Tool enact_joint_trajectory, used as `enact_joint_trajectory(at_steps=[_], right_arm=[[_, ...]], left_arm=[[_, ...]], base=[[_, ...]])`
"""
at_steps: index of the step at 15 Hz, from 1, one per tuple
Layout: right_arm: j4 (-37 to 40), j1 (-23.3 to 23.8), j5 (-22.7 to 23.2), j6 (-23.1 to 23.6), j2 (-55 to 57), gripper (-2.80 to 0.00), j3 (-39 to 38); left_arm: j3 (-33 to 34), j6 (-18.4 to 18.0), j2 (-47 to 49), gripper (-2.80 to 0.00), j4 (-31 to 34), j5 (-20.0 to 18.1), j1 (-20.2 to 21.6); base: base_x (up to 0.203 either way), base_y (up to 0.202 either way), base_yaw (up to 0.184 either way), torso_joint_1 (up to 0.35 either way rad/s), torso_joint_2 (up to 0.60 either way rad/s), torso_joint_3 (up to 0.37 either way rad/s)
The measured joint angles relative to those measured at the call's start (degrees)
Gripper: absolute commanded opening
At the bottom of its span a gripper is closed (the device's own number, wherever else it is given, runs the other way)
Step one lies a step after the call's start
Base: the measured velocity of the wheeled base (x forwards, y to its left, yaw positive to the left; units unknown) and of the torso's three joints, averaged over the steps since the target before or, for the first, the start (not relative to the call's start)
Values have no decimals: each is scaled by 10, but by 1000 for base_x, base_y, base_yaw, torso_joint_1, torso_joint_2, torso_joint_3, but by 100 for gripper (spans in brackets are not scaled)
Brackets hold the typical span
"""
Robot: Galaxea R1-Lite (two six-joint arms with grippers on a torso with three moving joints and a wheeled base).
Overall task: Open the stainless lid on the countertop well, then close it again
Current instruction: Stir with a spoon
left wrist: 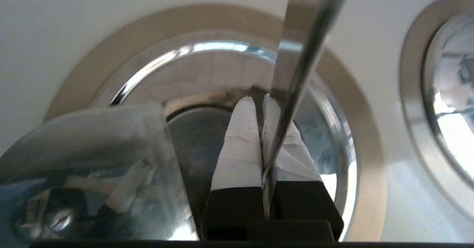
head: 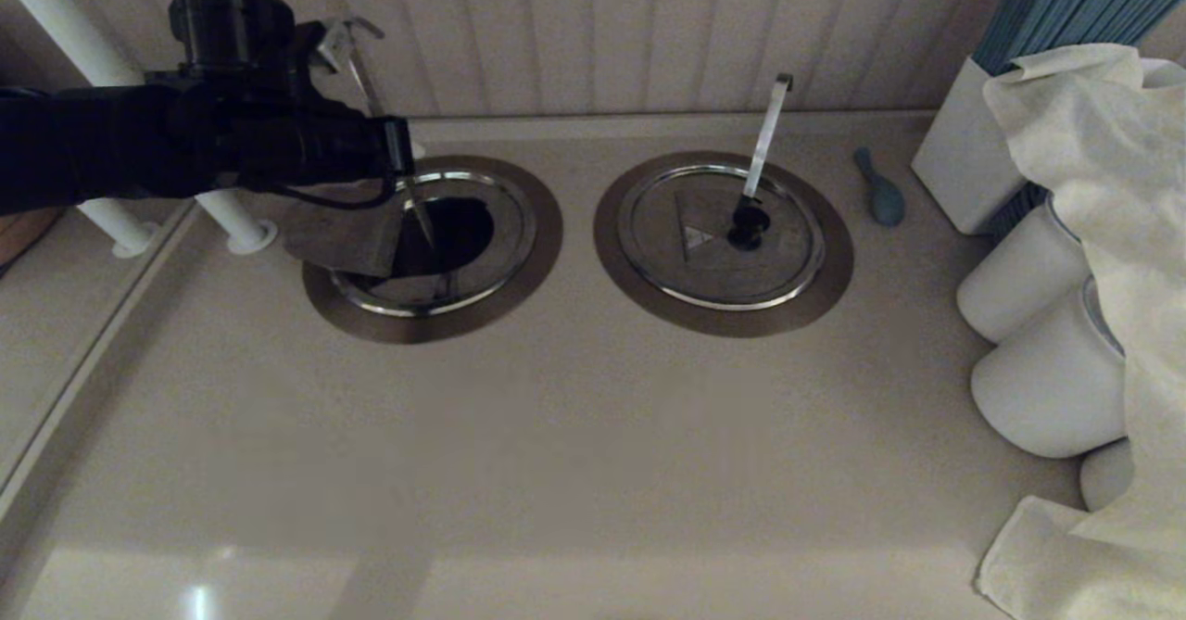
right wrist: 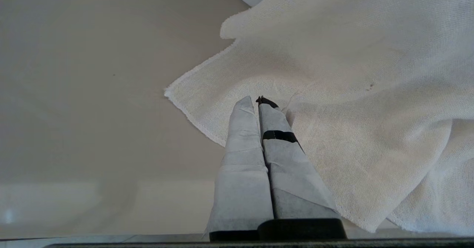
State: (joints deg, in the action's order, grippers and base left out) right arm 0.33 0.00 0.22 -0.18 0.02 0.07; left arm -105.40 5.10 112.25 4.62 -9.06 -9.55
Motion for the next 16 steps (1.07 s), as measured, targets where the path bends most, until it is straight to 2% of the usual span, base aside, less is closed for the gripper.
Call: enact_joint_trajectory(at_steps=[2, 7, 10, 14, 16], right_arm=[[0, 0, 0, 0, 0, -280, 0], [0, 0, 0, 0, 0, -280, 0], [0, 0, 0, 0, 0, -280, 0], [0, 0, 0, 0, 0, -280, 0], [0, 0, 0, 0, 0, -280, 0]], left_arm=[[-3, 18, 4, -280, -10, 1, -9], [2, 52, 21, -280, -106, 20, -15], [4, 46, 28, -280, -122, 46, -14], [18, 8, 27, -280, -132, 52, 2], [22, 0, 23, -280, -134, 55, 10]], base=[[0, 0, 0, 0, 0, 0], [0, 0, 0, 0, 0, 0], [0, 0, 0, 0, 0, 0], [0, 0, 0, 0, 0, 0], [0, 0, 0, 0, 0, 0]])
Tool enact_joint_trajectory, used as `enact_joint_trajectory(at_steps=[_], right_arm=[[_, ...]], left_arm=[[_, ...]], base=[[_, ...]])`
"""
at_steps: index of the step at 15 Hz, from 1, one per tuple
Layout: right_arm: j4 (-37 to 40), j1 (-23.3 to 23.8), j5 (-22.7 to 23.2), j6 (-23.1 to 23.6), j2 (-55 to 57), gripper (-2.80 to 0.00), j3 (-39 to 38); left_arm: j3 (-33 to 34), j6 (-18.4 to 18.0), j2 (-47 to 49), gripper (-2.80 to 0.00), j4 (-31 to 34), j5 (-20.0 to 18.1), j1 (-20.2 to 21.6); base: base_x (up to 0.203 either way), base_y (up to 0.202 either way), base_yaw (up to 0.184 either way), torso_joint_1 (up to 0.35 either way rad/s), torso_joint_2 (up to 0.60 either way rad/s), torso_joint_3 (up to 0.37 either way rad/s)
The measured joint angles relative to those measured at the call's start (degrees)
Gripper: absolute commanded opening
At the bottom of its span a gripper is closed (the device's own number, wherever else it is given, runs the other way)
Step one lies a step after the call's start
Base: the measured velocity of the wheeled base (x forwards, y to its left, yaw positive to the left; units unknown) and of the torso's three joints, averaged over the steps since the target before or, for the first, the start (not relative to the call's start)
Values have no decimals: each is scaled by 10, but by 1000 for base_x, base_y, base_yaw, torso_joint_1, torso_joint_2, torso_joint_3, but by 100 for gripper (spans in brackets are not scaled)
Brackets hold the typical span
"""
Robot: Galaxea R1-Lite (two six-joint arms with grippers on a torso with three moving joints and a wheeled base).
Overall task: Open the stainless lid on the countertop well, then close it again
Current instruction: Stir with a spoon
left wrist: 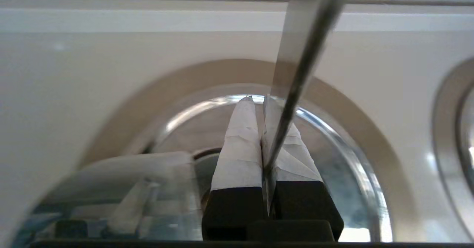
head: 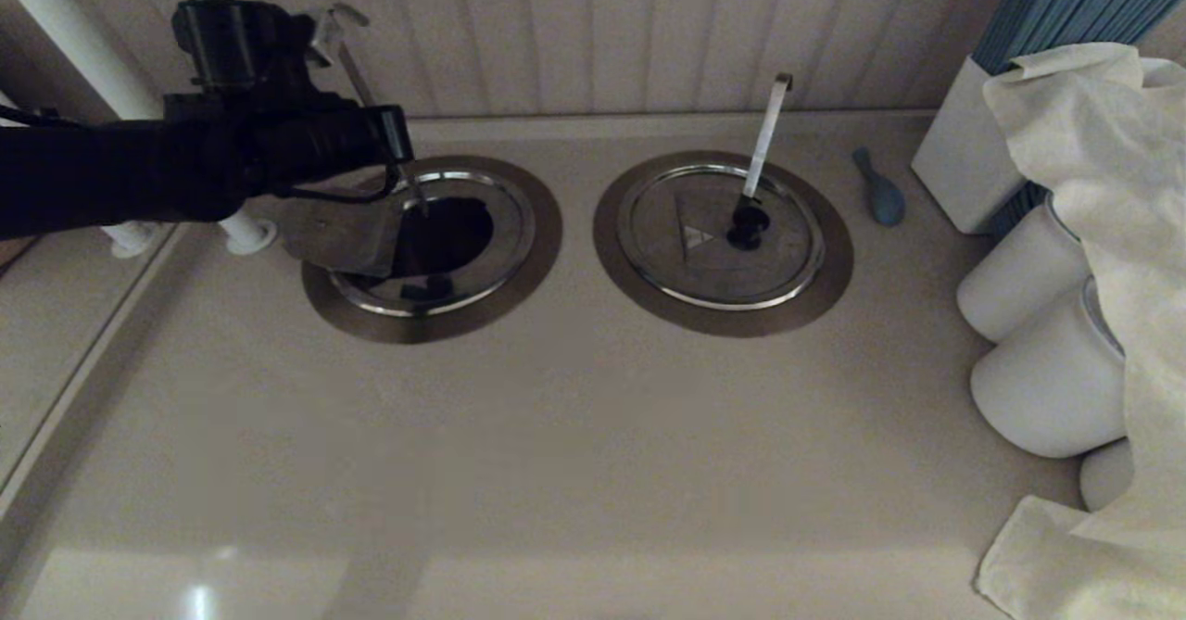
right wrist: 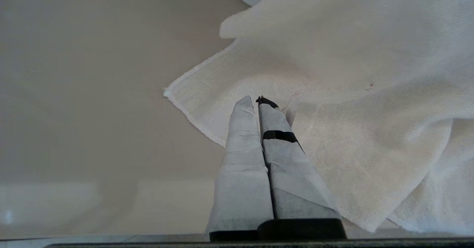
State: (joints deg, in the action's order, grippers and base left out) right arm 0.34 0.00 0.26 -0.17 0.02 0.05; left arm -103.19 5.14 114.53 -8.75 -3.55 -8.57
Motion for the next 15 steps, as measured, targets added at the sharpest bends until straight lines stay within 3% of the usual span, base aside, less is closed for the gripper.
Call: enact_joint_trajectory(at_steps=[4, 8, 15], right_arm=[[0, 0, 0, 0, 0, -280, 0], [0, 0, 0, 0, 0, -280, 0], [0, 0, 0, 0, 0, -280, 0]], left_arm=[[31, -43, -20, -280, 2, -6, 11], [49, -45, -33, -280, 11, -42, 5], [47, -23, -31, -280, 29, -59, -24]], base=[[0, 0, 0, 0, 0, 0], [0, 0, 0, 0, 0, 0], [0, 0, 0, 0, 0, 0]])
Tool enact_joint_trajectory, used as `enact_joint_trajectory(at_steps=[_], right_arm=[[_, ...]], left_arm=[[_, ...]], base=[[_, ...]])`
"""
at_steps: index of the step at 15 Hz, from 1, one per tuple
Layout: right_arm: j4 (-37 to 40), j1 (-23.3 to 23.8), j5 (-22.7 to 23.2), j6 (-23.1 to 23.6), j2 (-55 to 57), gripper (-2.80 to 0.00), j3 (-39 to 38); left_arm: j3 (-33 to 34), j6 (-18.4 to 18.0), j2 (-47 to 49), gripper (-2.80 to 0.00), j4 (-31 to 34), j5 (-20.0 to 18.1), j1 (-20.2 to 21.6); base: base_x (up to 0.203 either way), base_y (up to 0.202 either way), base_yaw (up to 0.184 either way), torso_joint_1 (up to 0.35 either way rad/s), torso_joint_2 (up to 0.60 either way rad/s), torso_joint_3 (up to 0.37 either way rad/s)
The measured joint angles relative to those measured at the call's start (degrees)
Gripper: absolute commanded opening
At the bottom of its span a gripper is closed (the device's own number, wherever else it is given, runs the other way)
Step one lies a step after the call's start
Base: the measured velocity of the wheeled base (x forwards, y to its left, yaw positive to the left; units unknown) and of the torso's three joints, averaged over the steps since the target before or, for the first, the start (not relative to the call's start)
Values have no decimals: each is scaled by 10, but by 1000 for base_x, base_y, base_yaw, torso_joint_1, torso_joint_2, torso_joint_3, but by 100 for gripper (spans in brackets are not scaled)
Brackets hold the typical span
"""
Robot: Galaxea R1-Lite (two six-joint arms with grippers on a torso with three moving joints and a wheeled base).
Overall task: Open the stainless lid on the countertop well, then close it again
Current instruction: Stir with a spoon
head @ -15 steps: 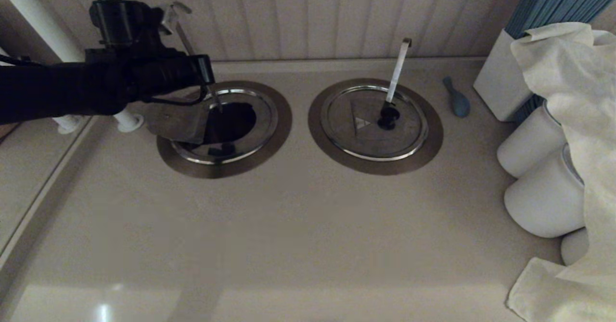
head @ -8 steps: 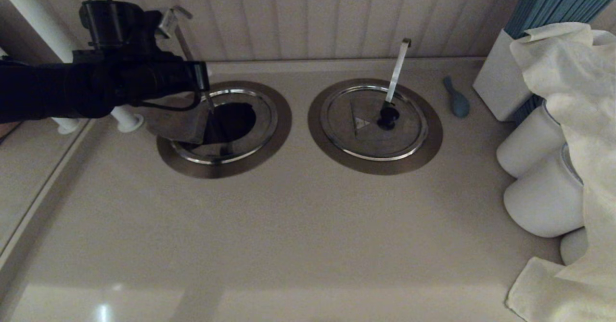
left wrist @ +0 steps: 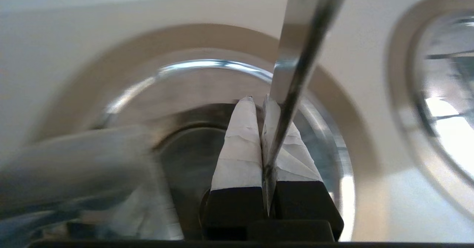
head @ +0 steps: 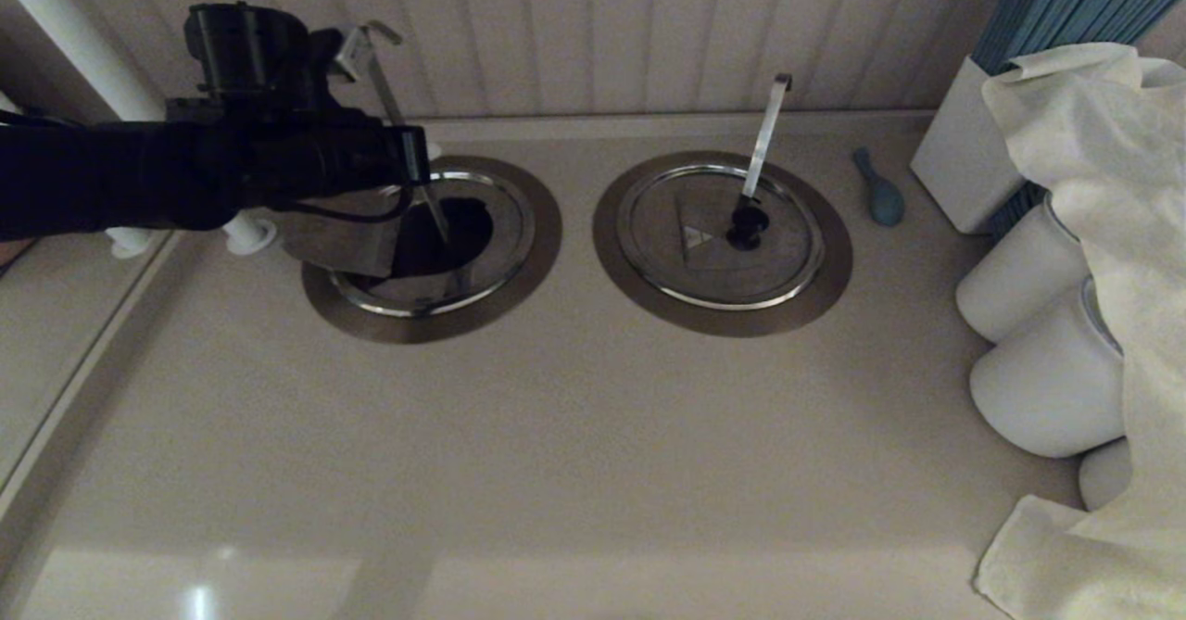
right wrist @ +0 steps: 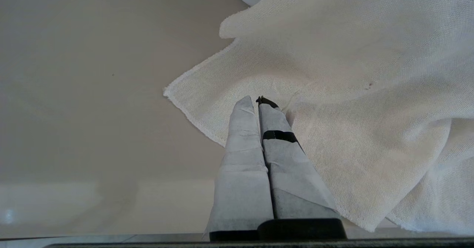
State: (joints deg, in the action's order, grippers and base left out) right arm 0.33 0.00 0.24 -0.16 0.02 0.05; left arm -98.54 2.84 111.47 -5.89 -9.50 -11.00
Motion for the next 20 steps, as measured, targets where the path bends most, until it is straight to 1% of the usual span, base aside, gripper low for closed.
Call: enact_joint_trajectory(at_steps=[3, 5, 6, 7, 8, 9, 11, 13, 14, 15, 20], right_arm=[[0, 0, 0, 0, 0, -280, 0], [0, 0, 0, 0, 0, -280, 0], [0, 0, 0, 0, 0, -280, 0], [0, 0, 0, 0, 0, -280, 0], [0, 0, 0, 0, 0, -280, 0], [0, 0, 0, 0, 0, -280, 0], [0, 0, 0, 0, 0, -280, 0], [0, 0, 0, 0, 0, -280, 0], [0, 0, 0, 0, 0, -280, 0], [0, 0, 0, 0, 0, -280, 0], [0, 0, 0, 0, 0, -280, 0]], left_arm=[[-7, 21, 5, -280, -3, 1, -11], [-16, 26, 9, -280, -5, 5, -12], [-22, 27, 14, -280, -7, 14, -12], [-27, 27, 20, -280, -9, 33, -12], [-31, 27, 27, -280, -23, 54, -12], [-33, 24, 32, -280, -39, 64, -12], [-31, 11, 39, -280, -61, 69, -10], [-27, 2, 38, -280, -61, 72, 0], [-20, -13, 34, -280, -62, 73, 7], [-13, -28, 29, -280, -62, 73, 14], [8, -52, 4, -280, -40, 65, 27]], base=[[0, 0, 0, 0, 0, 0], [0, 0, 0, 0, 0, 0], [0, 0, 0, 0, 0, 0], [0, 0, 0, 0, 0, 0], [0, 0, 0, 0, 0, 0], [0, 0, 0, 0, 0, 0], [0, 0, 0, 0, 0, 0], [0, 0, 0, 0, 0, 0], [0, 0, 0, 0, 0, 0], [0, 0, 0, 0, 0, 0], [0, 0, 0, 0, 0, 0]])
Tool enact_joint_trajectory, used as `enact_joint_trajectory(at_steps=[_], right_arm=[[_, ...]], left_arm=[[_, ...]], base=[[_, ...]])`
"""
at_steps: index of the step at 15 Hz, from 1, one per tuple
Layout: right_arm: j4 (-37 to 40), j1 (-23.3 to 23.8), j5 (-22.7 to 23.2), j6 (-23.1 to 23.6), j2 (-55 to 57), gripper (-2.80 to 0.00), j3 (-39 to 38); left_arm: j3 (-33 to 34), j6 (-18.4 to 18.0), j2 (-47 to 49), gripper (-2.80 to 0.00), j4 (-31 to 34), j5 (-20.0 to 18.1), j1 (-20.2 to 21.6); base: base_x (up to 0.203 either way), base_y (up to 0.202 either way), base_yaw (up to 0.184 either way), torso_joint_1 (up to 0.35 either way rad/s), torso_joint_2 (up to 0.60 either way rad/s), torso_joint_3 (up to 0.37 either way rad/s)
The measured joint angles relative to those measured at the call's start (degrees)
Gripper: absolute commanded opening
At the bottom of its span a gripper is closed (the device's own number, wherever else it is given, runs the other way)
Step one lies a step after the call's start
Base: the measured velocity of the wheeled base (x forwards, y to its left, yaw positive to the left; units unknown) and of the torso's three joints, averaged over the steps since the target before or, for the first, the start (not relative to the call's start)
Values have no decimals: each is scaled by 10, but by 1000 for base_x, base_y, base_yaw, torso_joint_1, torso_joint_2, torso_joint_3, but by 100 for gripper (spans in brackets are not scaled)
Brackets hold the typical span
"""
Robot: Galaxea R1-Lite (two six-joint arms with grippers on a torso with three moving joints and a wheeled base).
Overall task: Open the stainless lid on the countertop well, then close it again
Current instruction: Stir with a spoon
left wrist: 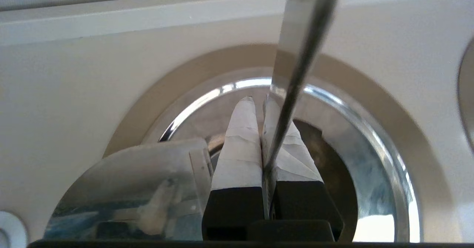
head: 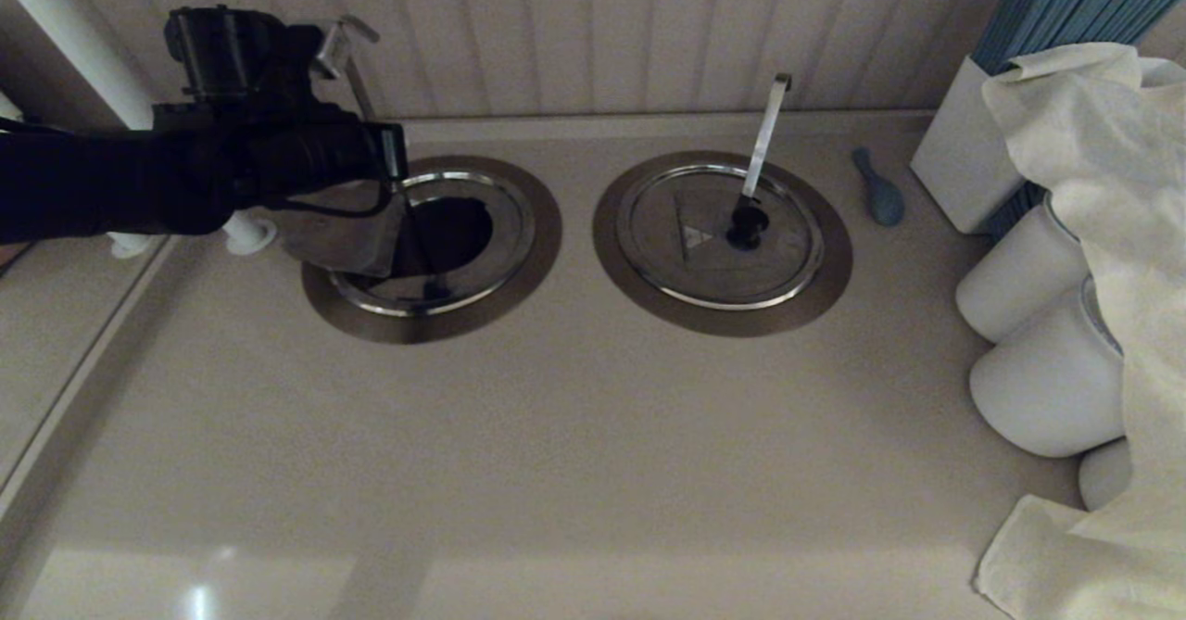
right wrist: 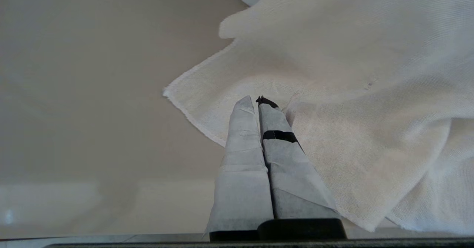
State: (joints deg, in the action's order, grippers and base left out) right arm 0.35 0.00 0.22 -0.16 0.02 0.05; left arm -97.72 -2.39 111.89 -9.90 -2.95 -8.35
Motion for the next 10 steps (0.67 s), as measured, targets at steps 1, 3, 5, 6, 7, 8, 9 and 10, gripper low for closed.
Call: enact_joint_trajectory(at_steps=[1, 3, 5, 6, 7, 8, 9, 10], right_arm=[[0, 0, 0, 0, 0, -280, 0], [0, 0, 0, 0, 0, -280, 0], [0, 0, 0, 0, 0, -280, 0], [0, 0, 0, 0, 0, -280, 0], [0, 0, 0, 0, 0, -280, 0], [0, 0, 0, 0, 0, -280, 0], [0, 0, 0, 0, 0, -280, 0], [0, 0, 0, 0, 0, -280, 0]], left_arm=[[3, -1, -4, -280, 8, -6, 0], [5, 0, -12, -280, 44, -38, 0], [1, 3, -20, -280, 82, -71, 0], [0, 4, -22, -280, 83, -73, -1], [-1, 7, -23, -280, 83, -73, -4], [-3, 13, -22, -280, 83, -73, -8], [-6, 17, -22, -280, 84, -74, -12], [-9, 25, -19, -280, 83, -74, -15]], base=[[0, 0, 0, 0, 0, 0], [0, 0, 0, 0, 0, 0], [0, 0, 0, 0, 0, 0], [0, 0, 0, 0, 0, 0], [0, 0, 0, 0, 0, 0], [0, 0, 0, 0, 0, 0], [0, 0, 0, 0, 0, 0], [0, 0, 0, 0, 0, 0]])
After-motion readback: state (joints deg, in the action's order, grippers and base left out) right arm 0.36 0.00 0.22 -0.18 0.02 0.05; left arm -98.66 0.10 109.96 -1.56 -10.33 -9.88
